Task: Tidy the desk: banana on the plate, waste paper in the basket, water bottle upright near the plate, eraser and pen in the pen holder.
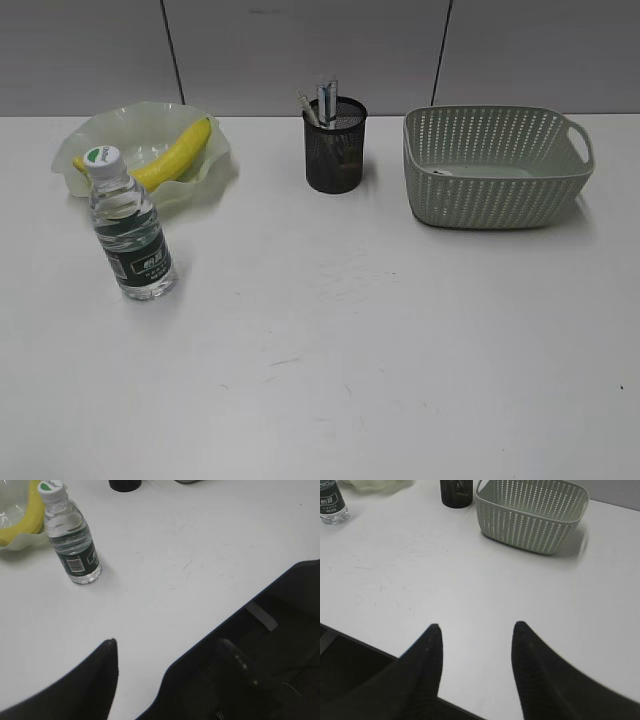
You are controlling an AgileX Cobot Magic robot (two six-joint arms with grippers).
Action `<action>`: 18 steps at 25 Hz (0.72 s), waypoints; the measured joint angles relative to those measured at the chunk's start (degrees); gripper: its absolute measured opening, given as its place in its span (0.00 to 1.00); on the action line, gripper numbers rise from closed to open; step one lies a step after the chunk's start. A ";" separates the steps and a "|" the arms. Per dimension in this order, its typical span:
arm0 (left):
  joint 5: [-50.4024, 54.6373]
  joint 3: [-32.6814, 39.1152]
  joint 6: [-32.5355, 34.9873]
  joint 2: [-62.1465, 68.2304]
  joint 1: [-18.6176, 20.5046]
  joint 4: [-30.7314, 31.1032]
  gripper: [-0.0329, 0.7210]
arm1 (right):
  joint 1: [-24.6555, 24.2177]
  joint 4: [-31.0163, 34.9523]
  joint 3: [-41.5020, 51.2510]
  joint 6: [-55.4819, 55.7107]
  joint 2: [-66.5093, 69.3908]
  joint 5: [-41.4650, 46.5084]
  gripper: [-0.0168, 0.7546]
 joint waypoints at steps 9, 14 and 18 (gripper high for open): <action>0.00 0.00 0.00 0.00 0.82 -0.11 0.62 | -6.26 0.06 0.00 0.00 0.00 0.00 0.50; -0.05 0.00 0.00 -0.71 11.99 -0.22 0.57 | -20.49 0.12 0.00 0.00 0.00 0.00 0.50; -0.17 0.00 0.00 -5.32 22.03 -0.22 0.54 | -27.28 0.12 0.00 0.00 0.00 0.00 0.50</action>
